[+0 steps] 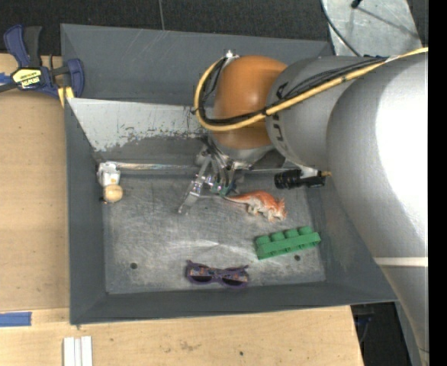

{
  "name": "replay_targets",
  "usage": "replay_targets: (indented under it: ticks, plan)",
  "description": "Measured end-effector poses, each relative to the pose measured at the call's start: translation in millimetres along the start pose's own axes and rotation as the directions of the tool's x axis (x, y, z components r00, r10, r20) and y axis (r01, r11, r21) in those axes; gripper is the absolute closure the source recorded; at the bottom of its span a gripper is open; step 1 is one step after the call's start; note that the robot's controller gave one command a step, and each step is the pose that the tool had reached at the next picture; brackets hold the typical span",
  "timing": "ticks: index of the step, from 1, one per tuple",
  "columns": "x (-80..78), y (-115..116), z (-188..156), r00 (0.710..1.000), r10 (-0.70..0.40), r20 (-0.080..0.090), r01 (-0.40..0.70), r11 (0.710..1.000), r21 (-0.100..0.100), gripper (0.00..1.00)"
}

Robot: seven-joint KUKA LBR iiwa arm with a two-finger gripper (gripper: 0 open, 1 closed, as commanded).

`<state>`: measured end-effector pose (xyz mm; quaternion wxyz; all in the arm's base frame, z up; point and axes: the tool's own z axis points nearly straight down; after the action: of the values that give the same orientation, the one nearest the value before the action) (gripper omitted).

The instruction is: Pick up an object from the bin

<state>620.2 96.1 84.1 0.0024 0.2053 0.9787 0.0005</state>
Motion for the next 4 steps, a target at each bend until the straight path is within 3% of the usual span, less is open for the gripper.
replay_targets:
  ticks: [1, 3, 4]
  plan:
    - [-1.5, -3, 0, 0.997, 0.078, -0.005, -0.078, 0.997, 0.001, 0.0]
    - [-13.4, -40, -20, 0.989, 0.146, -0.002, -0.146, 0.989, 0.001, 0.0]
    - [-26.9, -55, 0, 0.991, 0.137, -0.003, -0.137, 0.991, 0.001, 0.0]
